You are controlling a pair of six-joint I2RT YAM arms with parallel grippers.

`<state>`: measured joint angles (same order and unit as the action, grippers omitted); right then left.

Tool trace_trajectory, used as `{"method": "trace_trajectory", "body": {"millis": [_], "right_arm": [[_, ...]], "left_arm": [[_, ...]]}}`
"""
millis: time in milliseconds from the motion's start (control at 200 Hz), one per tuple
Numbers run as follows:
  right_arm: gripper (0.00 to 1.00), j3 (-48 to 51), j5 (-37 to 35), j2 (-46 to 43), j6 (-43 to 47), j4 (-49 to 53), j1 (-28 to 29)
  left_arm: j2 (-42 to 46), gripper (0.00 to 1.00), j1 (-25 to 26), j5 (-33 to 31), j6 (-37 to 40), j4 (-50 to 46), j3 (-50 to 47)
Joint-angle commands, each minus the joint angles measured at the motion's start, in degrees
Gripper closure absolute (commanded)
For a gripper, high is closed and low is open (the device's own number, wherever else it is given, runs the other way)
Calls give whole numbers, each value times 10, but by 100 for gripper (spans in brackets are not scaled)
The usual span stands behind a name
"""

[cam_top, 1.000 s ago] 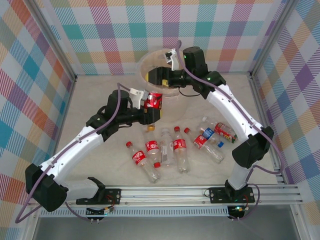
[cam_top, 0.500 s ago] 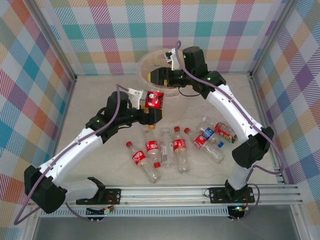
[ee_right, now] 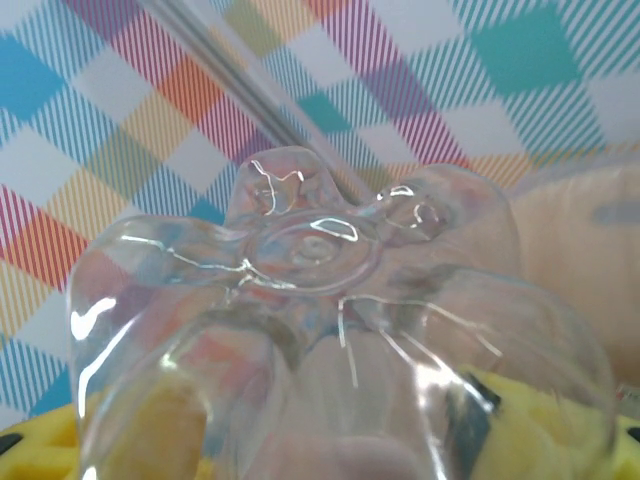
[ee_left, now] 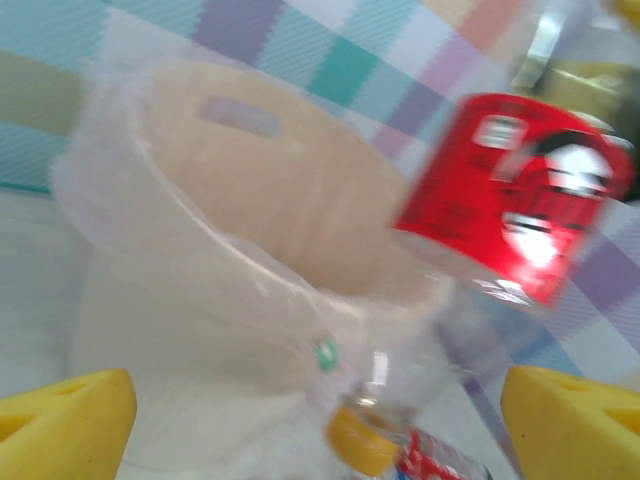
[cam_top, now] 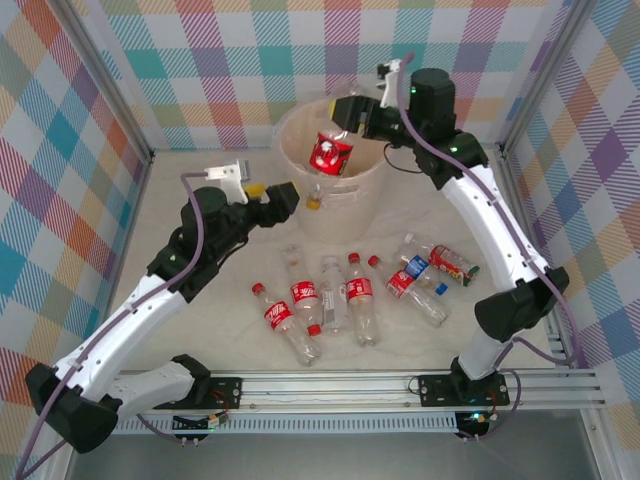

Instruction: Put the plastic bottles in the bin

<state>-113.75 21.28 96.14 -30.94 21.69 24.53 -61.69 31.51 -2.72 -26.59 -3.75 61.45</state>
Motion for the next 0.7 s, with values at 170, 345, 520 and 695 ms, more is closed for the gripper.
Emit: {"method": "trace_trajectory", "body": {"millis": [170, 345, 520, 695], "right_arm": [[44, 3, -64, -37, -50, -144, -31], [44, -49, -110, 7, 20, -90, -28], [44, -71, -134, 42, 85, -41, -25], [44, -122, -125, 91, 133, 36, -12]], "left_arm": [[-139, 13, -131, 18, -203, 33, 91], [-219, 14, -143, 65, -225, 36, 151], [-250, 15, -142, 93, -220, 8, 173], [-270, 18, -130, 105, -200, -28, 185]]}}
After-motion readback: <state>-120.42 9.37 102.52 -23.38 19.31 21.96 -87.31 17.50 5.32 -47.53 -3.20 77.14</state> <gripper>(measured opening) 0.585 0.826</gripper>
